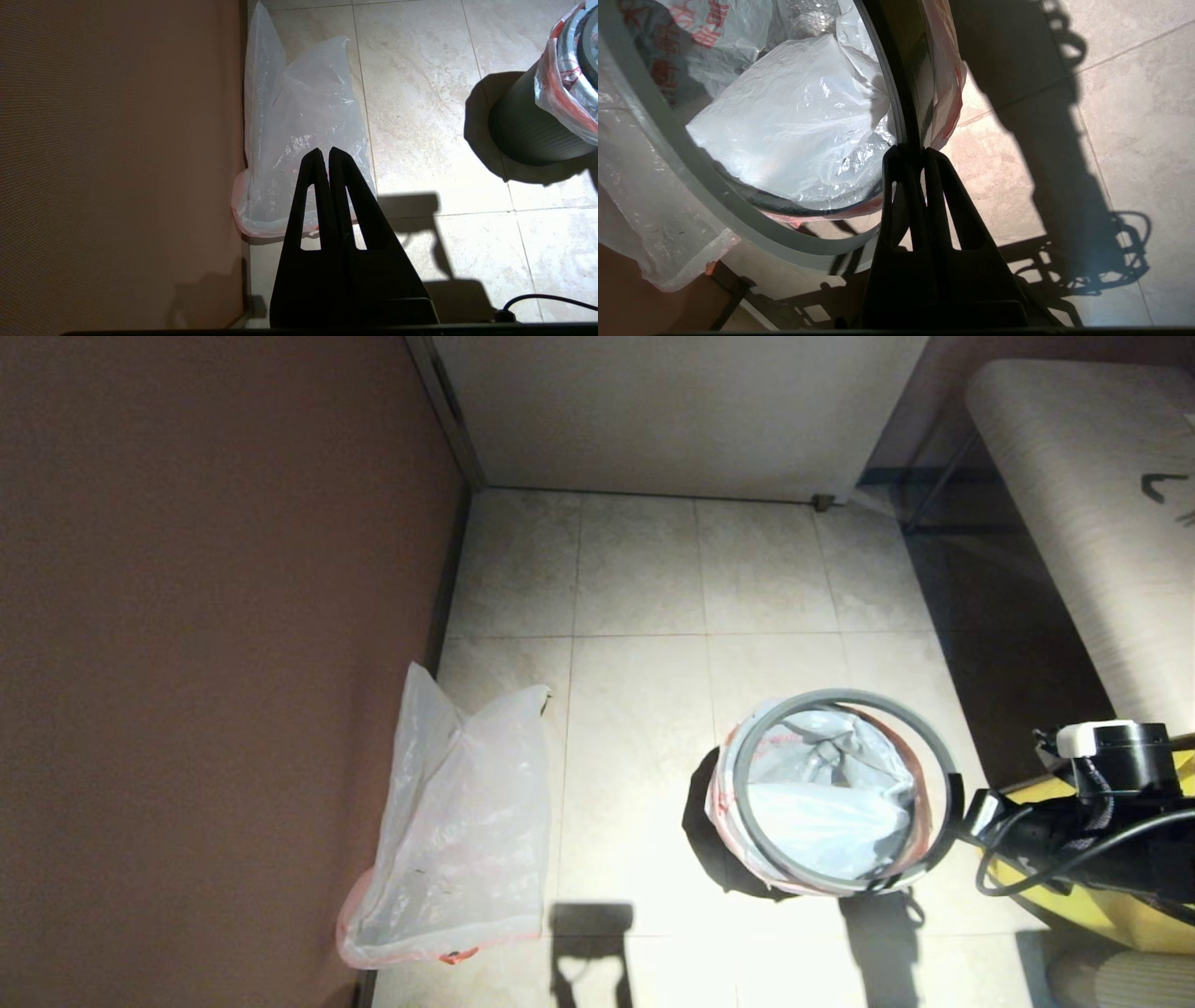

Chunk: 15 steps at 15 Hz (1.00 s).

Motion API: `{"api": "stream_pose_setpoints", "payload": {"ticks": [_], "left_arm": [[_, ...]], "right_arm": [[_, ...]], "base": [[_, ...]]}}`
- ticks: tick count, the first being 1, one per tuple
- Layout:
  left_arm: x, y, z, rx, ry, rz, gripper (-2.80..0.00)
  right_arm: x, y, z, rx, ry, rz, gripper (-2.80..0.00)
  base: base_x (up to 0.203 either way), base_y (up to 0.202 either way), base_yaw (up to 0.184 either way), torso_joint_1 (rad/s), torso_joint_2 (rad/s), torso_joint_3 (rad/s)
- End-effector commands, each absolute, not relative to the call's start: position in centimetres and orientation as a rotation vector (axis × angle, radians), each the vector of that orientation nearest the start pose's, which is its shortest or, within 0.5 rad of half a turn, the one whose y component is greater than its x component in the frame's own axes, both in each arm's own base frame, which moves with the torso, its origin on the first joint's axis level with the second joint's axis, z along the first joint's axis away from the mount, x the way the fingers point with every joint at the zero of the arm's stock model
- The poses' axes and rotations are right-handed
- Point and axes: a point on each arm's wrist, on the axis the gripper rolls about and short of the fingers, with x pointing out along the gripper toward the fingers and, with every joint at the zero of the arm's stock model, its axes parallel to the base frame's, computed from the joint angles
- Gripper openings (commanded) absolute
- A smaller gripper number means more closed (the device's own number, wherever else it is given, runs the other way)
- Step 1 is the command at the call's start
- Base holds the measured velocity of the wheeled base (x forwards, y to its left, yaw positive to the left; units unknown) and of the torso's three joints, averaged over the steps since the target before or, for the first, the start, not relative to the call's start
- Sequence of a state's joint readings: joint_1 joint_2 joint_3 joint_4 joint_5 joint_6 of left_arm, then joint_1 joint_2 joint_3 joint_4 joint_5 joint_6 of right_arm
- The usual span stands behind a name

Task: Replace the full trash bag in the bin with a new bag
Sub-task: Place the trash can ring on the floor

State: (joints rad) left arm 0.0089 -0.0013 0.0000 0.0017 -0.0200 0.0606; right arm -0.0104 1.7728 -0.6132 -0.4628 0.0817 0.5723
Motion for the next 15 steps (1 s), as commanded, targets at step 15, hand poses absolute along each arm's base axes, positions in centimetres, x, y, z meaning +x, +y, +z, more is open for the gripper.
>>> {"api": "stream_pose_setpoints", "payload": {"ticks": [15], "left_arm": [[-2.3, -0.1, 7.5, 0.061, -0.002, -0.011, -2.80]], "right_arm": [[27.9, -2.6, 7.6, 0.520, 0.768, -0.232, -2.80]], "base": [[0.000, 0.000, 0.000, 0.000, 0.00, 0.000]]}}
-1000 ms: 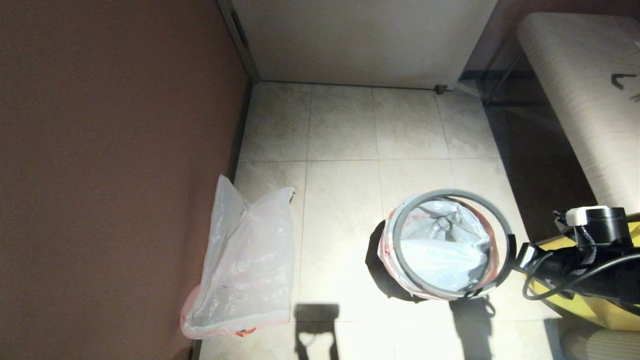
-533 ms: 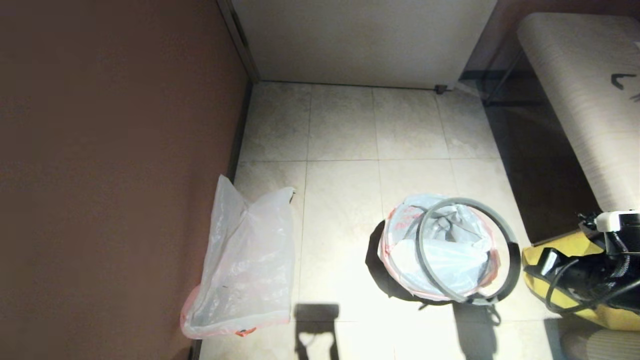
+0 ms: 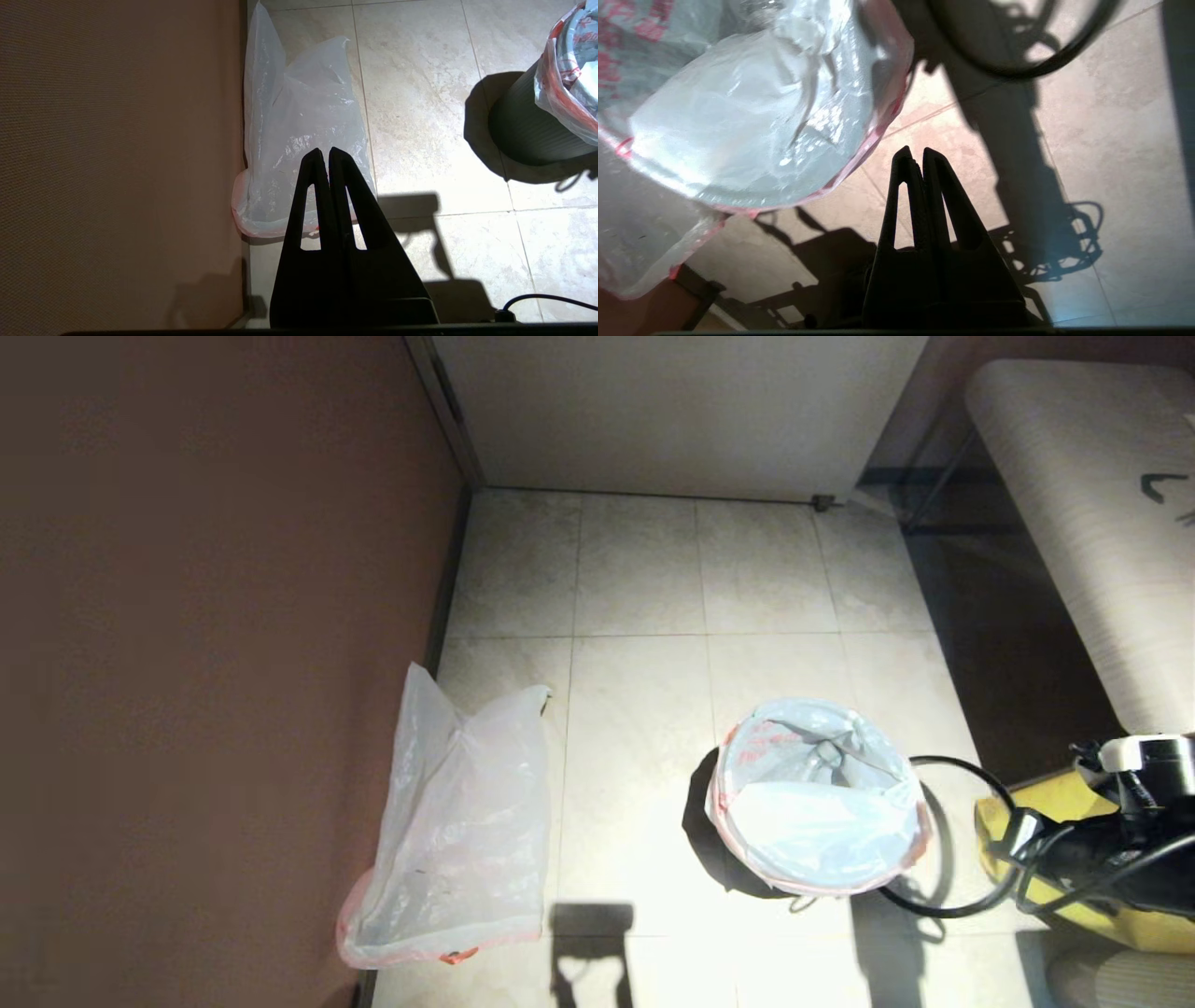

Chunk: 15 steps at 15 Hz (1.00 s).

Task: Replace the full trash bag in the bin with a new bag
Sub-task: Place the trash can ring on the floor

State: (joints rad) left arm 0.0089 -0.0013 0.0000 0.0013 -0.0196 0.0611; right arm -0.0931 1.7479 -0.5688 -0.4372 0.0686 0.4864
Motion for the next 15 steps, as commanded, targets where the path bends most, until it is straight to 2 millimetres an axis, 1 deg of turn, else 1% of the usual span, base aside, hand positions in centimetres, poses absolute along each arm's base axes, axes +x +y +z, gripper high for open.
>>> {"api": "stream_pose_setpoints", "payload": {"ticks": [1, 4, 7, 10, 11, 12, 15], "left_arm": [[-2.3, -0.1, 7.5, 0.061, -0.002, -0.011, -2.80], [-2.3, -0.1, 7.5, 0.061, -0.002, -0.011, -2.80], [-2.3, -0.1, 7.5, 0.061, -0.002, -0.011, -2.80], [-2.3, -0.1, 7.5, 0.061, -0.002, -0.011, -2.80], [-2.3, -0.1, 7.5, 0.061, -0.002, -0.011, -2.80], [-2.3, -0.1, 7.5, 0.061, -0.002, -0.011, -2.80], [-2.3, -0.1, 7.5, 0.061, -0.002, -0.011, -2.80]], "right_arm": [[28.9, -2.7, 7.0, 0.505, 0.774, -0.255, -2.80], [30.7, -3.4, 5.7, 0.465, 0.789, -0.307, -2.80], [31.3, -5.2, 3.9, 0.416, 0.825, -0.369, -2.80], [32.6, -6.1, 3.4, 0.408, 0.811, -0.379, -2.80], [33.3, -6.7, 3.4, 0.409, 0.796, -0.381, -2.80], [34.0, -7.3, 2.9, 0.397, 0.796, -0.379, -2.80], [36.8, -9.0, 0.6, 0.339, 0.809, -0.369, -2.80]], "base": [[0.000, 0.000, 0.000, 0.000, 0.00, 0.000], [0.000, 0.000, 0.000, 0.000, 0.00, 0.000], [0.000, 0.000, 0.000, 0.000, 0.00, 0.000], [0.000, 0.000, 0.000, 0.000, 0.00, 0.000], [0.000, 0.000, 0.000, 0.000, 0.00, 0.000], [0.000, 0.000, 0.000, 0.000, 0.00, 0.000], [0.000, 0.000, 0.000, 0.000, 0.00, 0.000]]}}
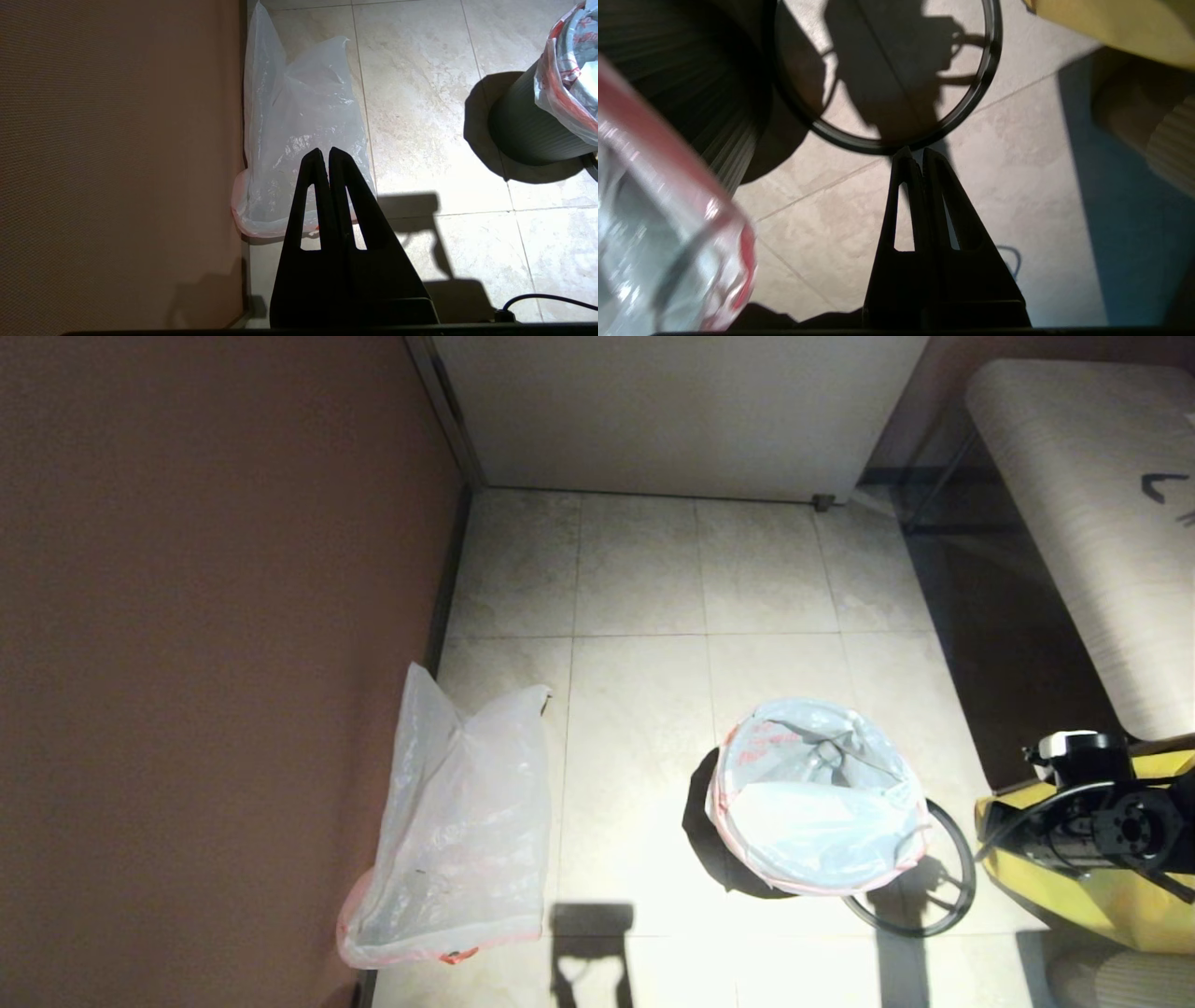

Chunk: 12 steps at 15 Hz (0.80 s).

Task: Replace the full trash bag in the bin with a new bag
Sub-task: Place the trash can ring on the floor, then place the trash bag on the floor

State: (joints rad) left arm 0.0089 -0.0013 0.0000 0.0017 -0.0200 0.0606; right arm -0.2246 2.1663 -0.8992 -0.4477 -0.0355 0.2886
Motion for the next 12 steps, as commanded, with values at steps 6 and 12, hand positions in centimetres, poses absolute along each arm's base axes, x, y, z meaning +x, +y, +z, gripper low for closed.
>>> {"api": "stream_pose_setpoints", "payload": {"ticks": [6, 12], "left_arm": [[-2.3, -0.1, 7.5, 0.061, -0.002, -0.011, -2.80], [-2.3, -0.1, 7.5, 0.061, -0.002, -0.011, -2.80]], "right_arm": [[41.4, -10.9, -4.4, 0.202, 0.831, -0.319, -2.80], [41.4, -10.9, -7.3, 0.184, 0.889, -0.307, -2.80]], "base": [[0.000, 0.000, 0.000, 0.000, 0.00, 0.000], [0.000, 0.000, 0.000, 0.000, 0.00, 0.000]]}}
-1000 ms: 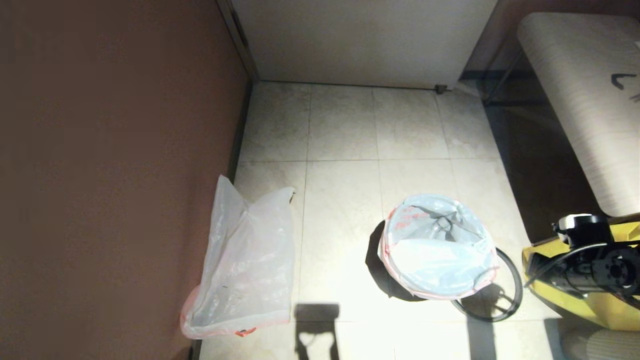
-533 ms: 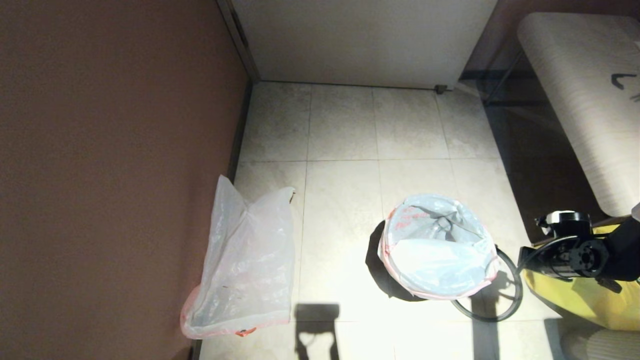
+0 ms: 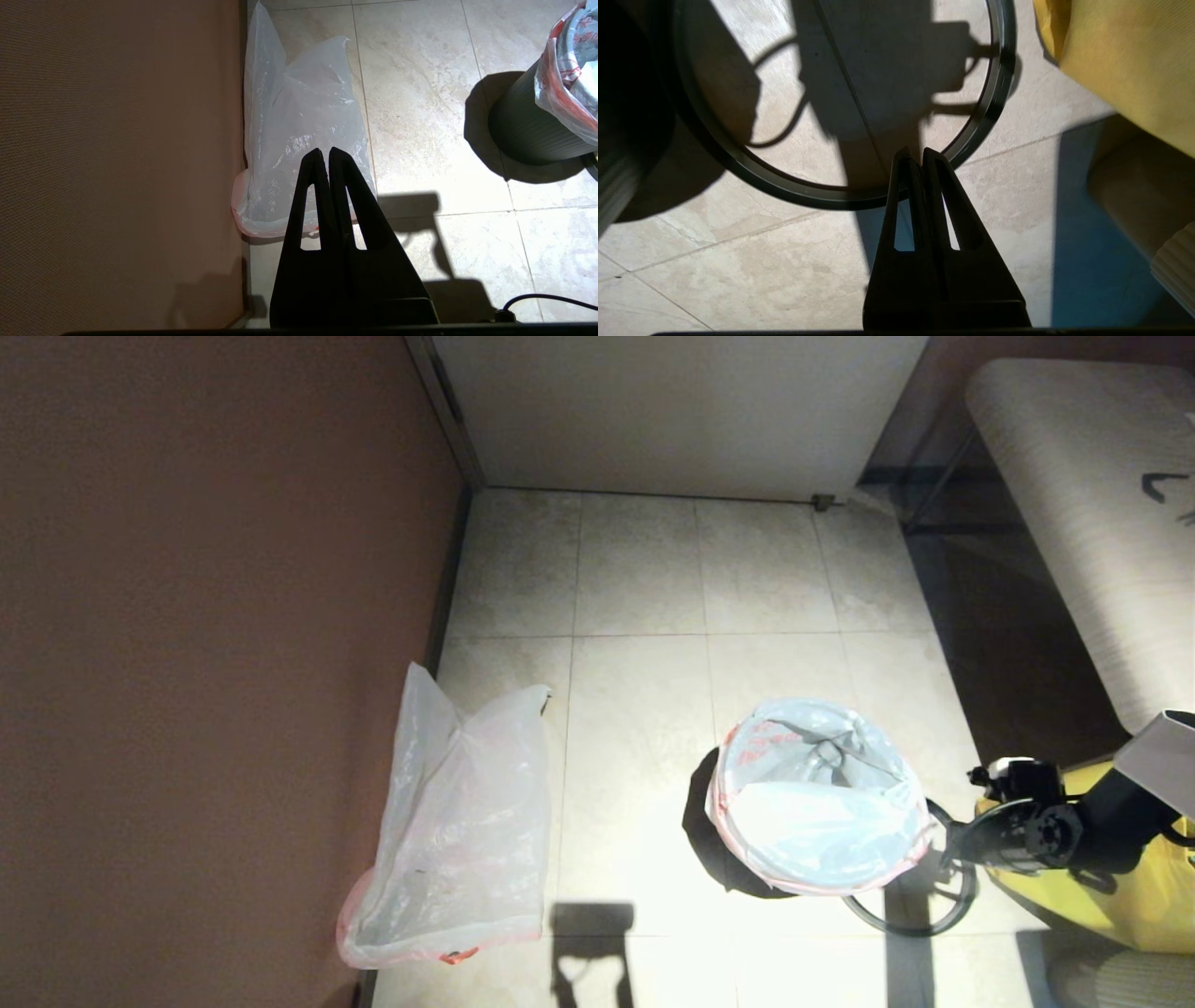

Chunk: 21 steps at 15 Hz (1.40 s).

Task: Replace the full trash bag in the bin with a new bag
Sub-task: Place the trash bag on the floor

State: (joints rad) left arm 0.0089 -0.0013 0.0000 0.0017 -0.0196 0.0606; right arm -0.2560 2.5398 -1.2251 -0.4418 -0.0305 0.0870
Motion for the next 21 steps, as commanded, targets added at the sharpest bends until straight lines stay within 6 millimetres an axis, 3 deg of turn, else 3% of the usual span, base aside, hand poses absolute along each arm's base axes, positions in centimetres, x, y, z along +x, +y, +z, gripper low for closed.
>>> {"api": "stream_pose_setpoints", "payload": {"ticks": [1, 4, 6, 10, 13, 17, 18, 21], "left_arm": [[-2.3, -0.1, 7.5, 0.061, -0.002, -0.011, -2.80], [-2.3, -0.1, 7.5, 0.061, -0.002, -0.011, -2.80], [-2.3, -0.1, 7.5, 0.061, -0.002, -0.011, -2.80], [-2.3, -0.1, 7.5, 0.061, -0.002, -0.011, -2.80], [-2.3, -0.1, 7.5, 0.061, -0.002, -0.011, -2.80], [-2.3, -0.1, 7.5, 0.061, -0.002, -0.011, -2.80], [-2.3, -0.1, 7.5, 0.061, -0.002, -0.011, -2.80], [-2.3, -0.1, 7.5, 0.061, -0.002, -0.011, -2.80]], "right_arm": [[41.2, -10.7, -7.4, 0.187, 0.899, -0.306, -2.80], [40.2, -10.3, -7.8, 0.193, 0.933, -0.302, -2.80], [39.3, -10.1, -6.9, 0.193, 0.920, -0.304, -2.80], [37.4, -9.1, -1.2, 0.277, 0.813, -0.316, -2.80], [34.7, -7.0, 1.4, 0.488, 0.805, -0.337, -2.80], [31.5, -3.4, 1.7, 0.632, 0.889, -0.310, -2.80], [30.9, -3.1, 2.0, 0.649, 0.866, -0.304, 0.00], [29.2, -2.8, 3.8, 0.692, 0.780, -0.281, 0.00]], "base": [[0.000, 0.000, 0.000, 0.000, 0.00, 0.000], [0.000, 0.000, 0.000, 0.000, 0.00, 0.000], [0.000, 0.000, 0.000, 0.000, 0.00, 0.000], [0.000, 0.000, 0.000, 0.000, 0.00, 0.000], [0.000, 0.000, 0.000, 0.000, 0.00, 0.000], [0.000, 0.000, 0.000, 0.000, 0.00, 0.000], [0.000, 0.000, 0.000, 0.000, 0.00, 0.000], [0.000, 0.000, 0.000, 0.000, 0.00, 0.000]]}}
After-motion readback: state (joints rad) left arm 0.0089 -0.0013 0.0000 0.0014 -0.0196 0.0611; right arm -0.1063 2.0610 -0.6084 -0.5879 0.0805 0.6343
